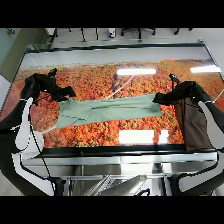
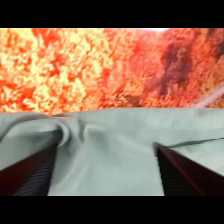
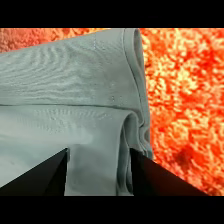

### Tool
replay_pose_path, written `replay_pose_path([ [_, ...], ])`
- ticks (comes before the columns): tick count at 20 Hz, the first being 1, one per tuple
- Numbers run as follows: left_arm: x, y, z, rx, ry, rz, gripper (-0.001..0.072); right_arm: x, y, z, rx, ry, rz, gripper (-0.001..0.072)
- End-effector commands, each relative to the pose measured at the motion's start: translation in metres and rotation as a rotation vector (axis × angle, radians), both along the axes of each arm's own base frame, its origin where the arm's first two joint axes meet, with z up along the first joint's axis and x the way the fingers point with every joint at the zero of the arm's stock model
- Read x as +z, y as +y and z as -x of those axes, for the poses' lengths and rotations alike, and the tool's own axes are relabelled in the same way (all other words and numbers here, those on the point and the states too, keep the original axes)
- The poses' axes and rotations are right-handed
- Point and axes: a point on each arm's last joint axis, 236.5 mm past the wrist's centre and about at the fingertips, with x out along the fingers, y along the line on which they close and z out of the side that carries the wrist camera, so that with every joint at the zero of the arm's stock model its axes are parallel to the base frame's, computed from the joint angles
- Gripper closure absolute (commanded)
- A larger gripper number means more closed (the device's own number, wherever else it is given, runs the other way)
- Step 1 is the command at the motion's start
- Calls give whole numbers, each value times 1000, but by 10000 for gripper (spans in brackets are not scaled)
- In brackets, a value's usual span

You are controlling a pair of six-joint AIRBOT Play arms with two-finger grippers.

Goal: Fold the shirts.

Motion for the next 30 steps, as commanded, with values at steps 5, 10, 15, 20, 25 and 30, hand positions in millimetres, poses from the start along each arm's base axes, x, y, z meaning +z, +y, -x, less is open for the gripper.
replay_pose_path([
  [5,78,-5,-19,-62,-85,5,14,9,-35,6,-5,59,-11,110],
  [10,128,-10,-12,-105,-130,4,16,-22,-23,16,-17,158,-107,120],
  [15,154,-13,-16,-71,-245,7,650,-31,4,12,6,157,-183,362],
  [20,153,-64,-10,-157,-261,20,657,-38,33,12,68,151,-219,697],
  [25,107,-172,19,-363,-185,37,685,23,27,2,97,42,-207,696],
  [30,2,-312,59,-558,-147,51,685,161,16,22,179,-148,-178,697],
])
